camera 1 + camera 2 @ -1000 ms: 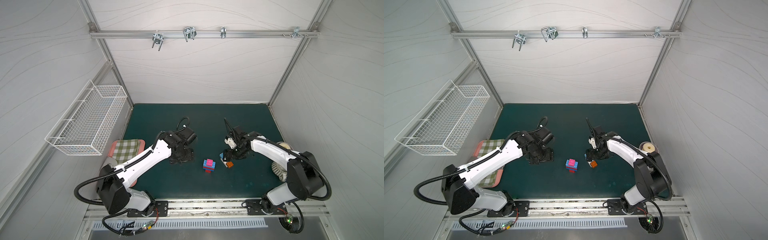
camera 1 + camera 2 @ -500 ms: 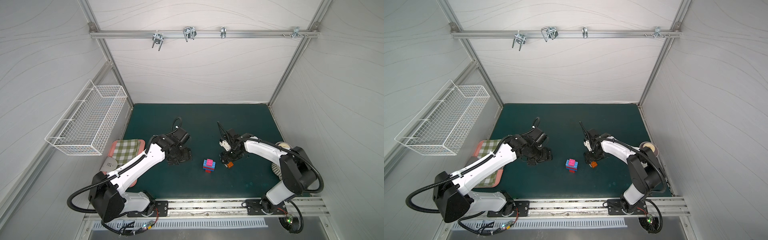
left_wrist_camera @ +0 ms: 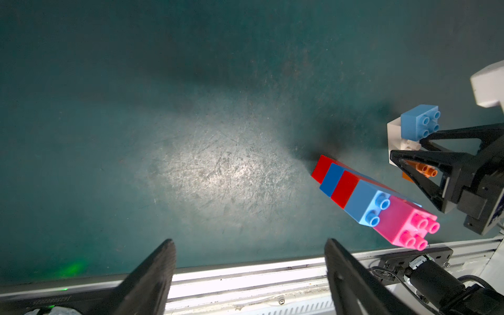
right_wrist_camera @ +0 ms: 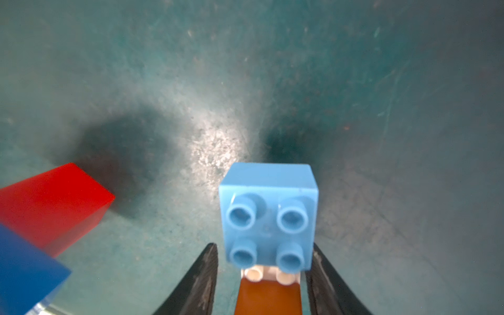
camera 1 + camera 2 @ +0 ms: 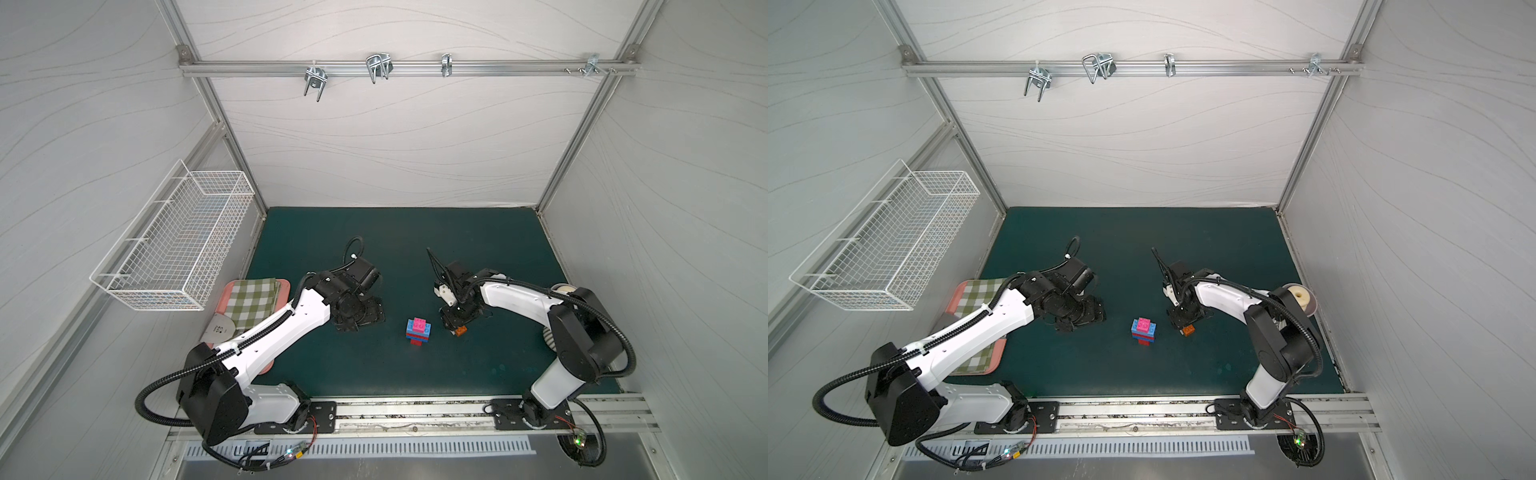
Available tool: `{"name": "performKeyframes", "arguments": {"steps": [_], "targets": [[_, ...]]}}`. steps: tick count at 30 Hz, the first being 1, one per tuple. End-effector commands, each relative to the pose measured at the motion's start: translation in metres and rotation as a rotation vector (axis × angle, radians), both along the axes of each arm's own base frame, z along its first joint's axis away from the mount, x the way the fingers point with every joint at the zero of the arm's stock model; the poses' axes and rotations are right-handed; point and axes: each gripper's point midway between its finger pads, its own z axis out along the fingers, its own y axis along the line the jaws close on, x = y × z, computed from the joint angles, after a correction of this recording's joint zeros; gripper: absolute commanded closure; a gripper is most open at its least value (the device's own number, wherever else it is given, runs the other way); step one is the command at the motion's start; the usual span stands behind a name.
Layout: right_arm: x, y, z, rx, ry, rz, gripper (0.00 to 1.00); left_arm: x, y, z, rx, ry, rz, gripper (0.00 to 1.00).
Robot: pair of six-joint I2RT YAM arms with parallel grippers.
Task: Assemble a carrot with lego
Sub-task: Pick up the lego brick from the center of the board.
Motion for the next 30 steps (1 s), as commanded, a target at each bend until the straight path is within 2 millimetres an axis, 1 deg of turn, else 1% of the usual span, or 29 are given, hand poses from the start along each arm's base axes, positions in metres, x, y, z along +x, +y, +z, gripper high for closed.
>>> {"name": "performKeyframes", "arguments": {"steps": [1, 6, 17, 20, 25, 30], "targets": [[0.001, 0.000, -0.003, -0.024, -0.006, 0.033, 0.49, 0.004, -0.001, 0.006, -0.022, -0.026, 0.008, 0.14], [0.001, 0.000, -0.004, -0.035, -0.007, 0.030, 0.54, 0.004, 0.000, 0.007, -0.024, -0.027, 0.009, 0.14], [0.011, 0.008, 0.002, -0.017, -0.032, 0.019, 0.54, 0.003, 0.003, 0.005, -0.021, -0.026, 0.015, 0.14], [0.010, 0.007, 0.000, -0.024, -0.027, 0.019, 0.56, 0.003, 0.003, 0.004, -0.022, -0.026, 0.016, 0.13], [0.010, 0.006, -0.002, -0.035, -0.024, 0.018, 0.64, 0.003, 0.004, 0.004, -0.021, -0.025, 0.017, 0.13], [0.010, 0.006, -0.004, -0.040, -0.016, 0.020, 0.64, 0.003, 0.005, 0.004, -0.022, -0.024, 0.019, 0.14]]}}
